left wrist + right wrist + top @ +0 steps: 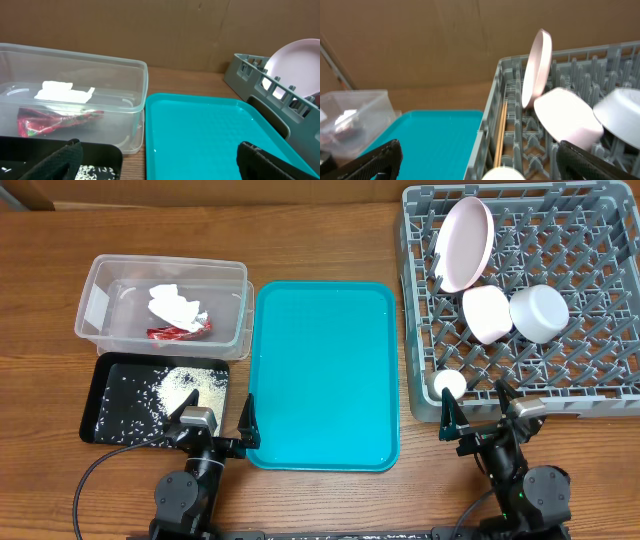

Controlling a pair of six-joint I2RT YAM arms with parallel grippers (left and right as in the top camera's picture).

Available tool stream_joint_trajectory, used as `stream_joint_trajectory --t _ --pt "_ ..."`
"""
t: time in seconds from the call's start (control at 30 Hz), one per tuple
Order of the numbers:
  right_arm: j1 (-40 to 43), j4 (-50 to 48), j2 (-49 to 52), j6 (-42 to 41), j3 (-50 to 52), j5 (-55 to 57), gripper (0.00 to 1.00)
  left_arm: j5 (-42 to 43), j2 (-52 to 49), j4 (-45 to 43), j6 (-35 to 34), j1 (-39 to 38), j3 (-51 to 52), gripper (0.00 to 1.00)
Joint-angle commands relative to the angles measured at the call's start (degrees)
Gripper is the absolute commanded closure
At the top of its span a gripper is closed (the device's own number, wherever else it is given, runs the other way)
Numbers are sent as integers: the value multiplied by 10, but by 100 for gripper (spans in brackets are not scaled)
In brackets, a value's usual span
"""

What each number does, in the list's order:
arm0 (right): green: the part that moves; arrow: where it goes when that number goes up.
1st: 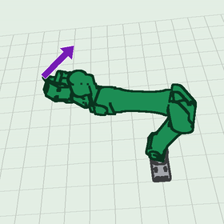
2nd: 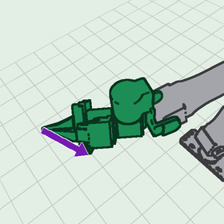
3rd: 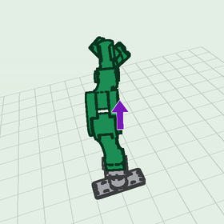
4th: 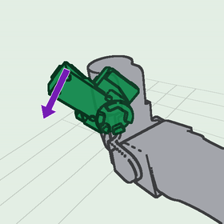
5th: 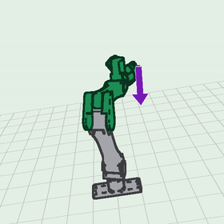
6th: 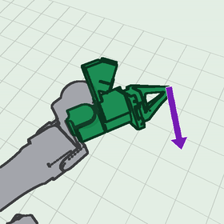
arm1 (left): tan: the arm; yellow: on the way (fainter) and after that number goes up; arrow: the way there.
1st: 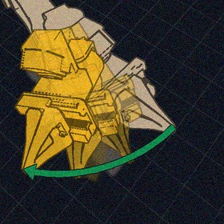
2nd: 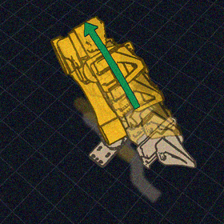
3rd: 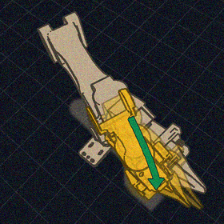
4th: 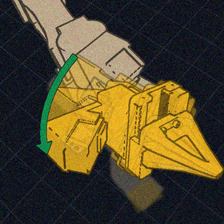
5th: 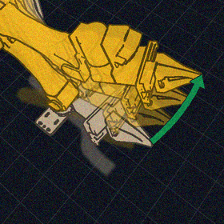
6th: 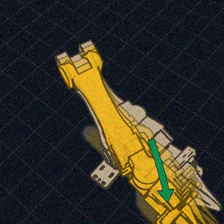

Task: Sort waste into correct bins and load items into the dishwasher

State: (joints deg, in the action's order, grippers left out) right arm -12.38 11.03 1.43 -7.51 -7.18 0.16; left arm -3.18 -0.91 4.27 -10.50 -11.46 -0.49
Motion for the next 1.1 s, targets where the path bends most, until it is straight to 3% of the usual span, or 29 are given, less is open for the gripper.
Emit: stream_joint_trajectory --t 0.0,0.03,1.07 --pt "5 -58 -13 0 47 -3 0 2 5 -1 -2 2 2 0" --pt "5 -92 -13 0 67 -3 0 2 5 -1 -2 2 2 0" --pt "6 -63 -13 0 67 2 0 2 5 -1 -2 2 2 0"
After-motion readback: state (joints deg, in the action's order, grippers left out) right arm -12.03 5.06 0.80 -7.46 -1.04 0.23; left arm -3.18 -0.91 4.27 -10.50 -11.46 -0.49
